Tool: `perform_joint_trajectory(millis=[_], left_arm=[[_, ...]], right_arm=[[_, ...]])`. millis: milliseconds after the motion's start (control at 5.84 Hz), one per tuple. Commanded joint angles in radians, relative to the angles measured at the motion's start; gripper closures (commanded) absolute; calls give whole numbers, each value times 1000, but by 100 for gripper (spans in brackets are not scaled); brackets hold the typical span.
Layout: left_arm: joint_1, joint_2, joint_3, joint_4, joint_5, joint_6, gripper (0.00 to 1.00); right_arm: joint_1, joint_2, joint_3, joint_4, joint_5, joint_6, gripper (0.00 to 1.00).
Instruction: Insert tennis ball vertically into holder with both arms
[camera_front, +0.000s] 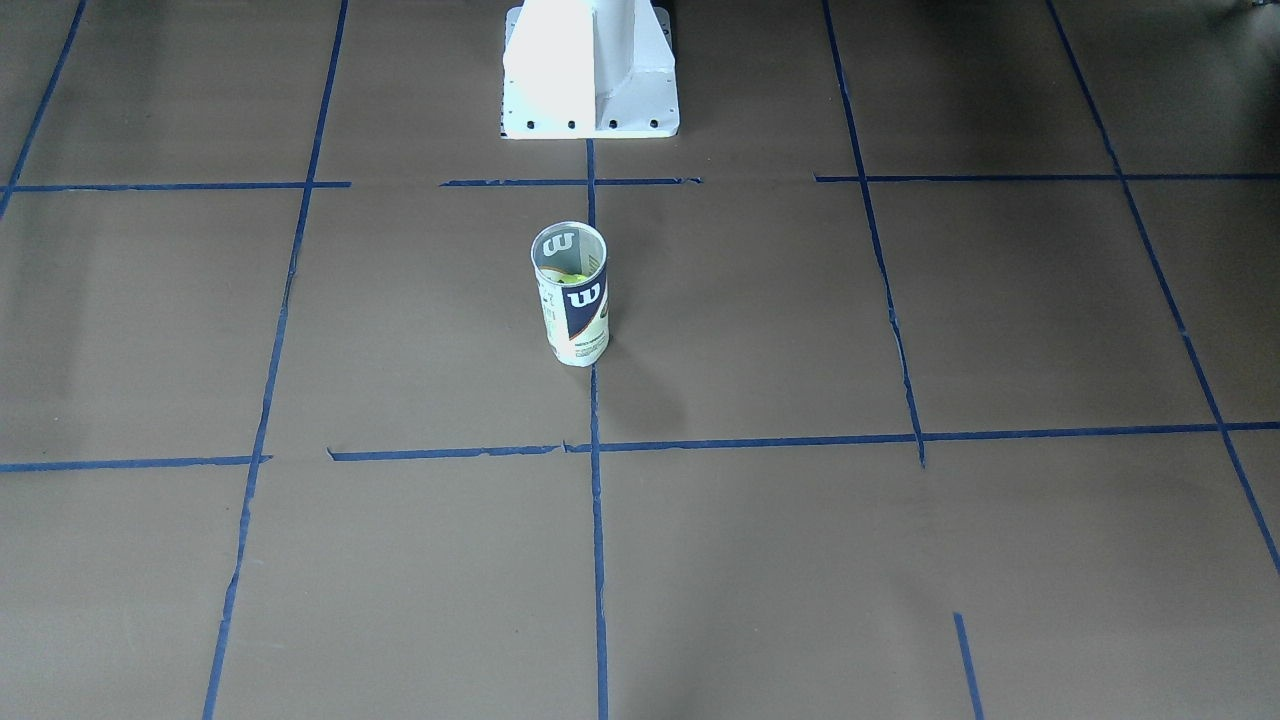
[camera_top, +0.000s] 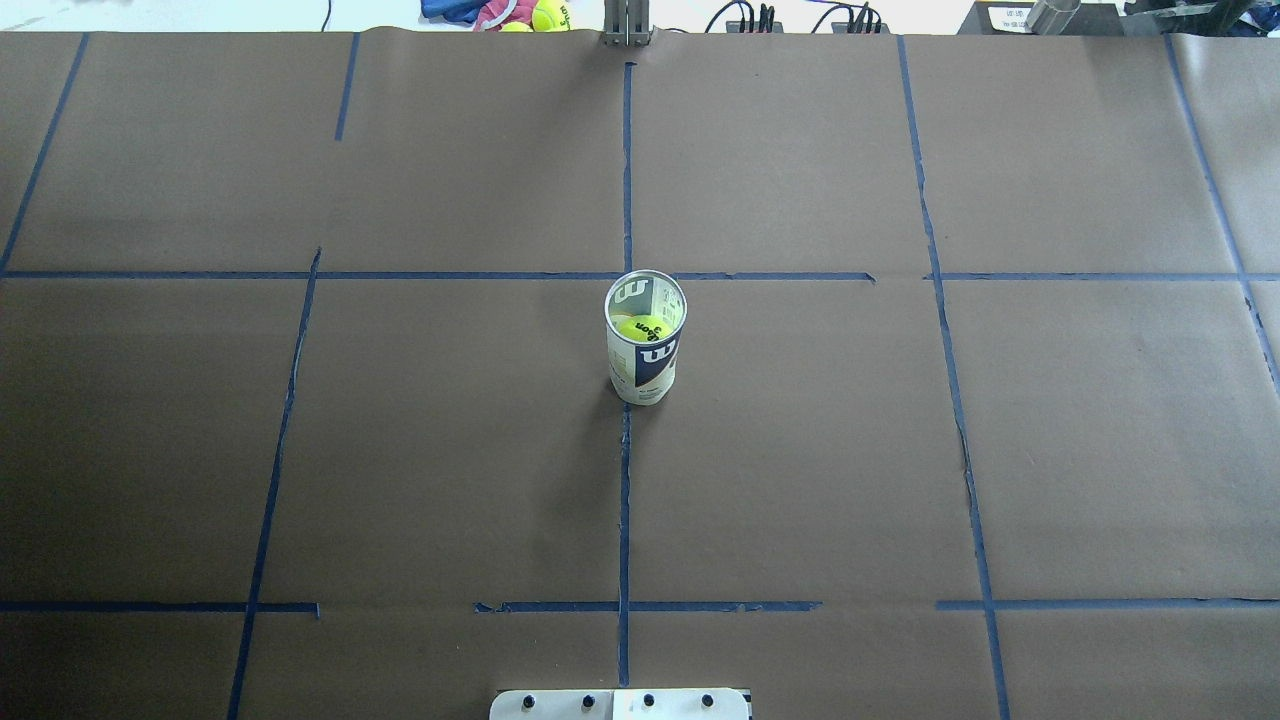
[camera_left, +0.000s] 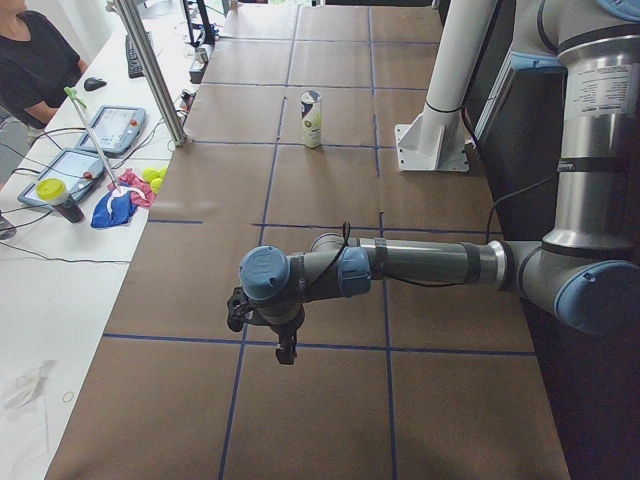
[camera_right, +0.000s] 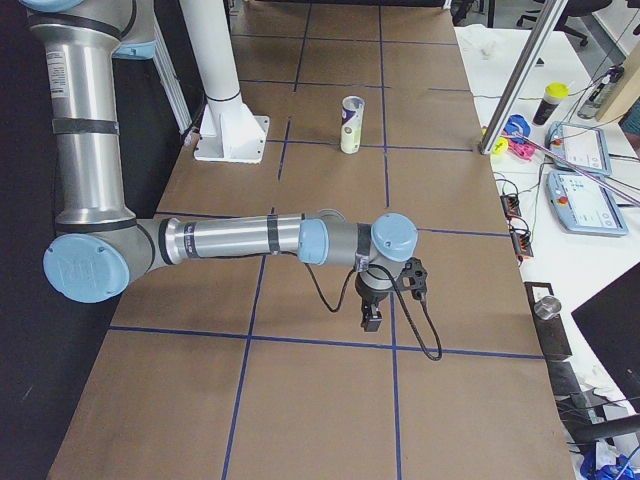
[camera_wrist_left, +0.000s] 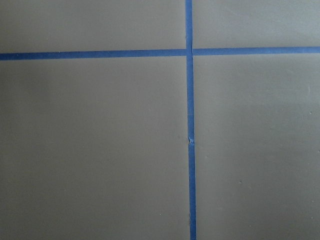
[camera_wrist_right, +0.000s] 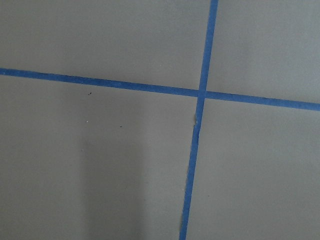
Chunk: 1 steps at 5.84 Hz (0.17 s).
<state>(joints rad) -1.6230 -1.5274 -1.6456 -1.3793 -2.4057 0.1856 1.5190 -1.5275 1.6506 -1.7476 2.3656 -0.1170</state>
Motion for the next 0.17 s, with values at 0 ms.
perform_joint_trajectory(millis=[0], left_arm=[[0,0,3,0,0,0,0]], right_arm=[[18,9,4,-21,1,-44,0]])
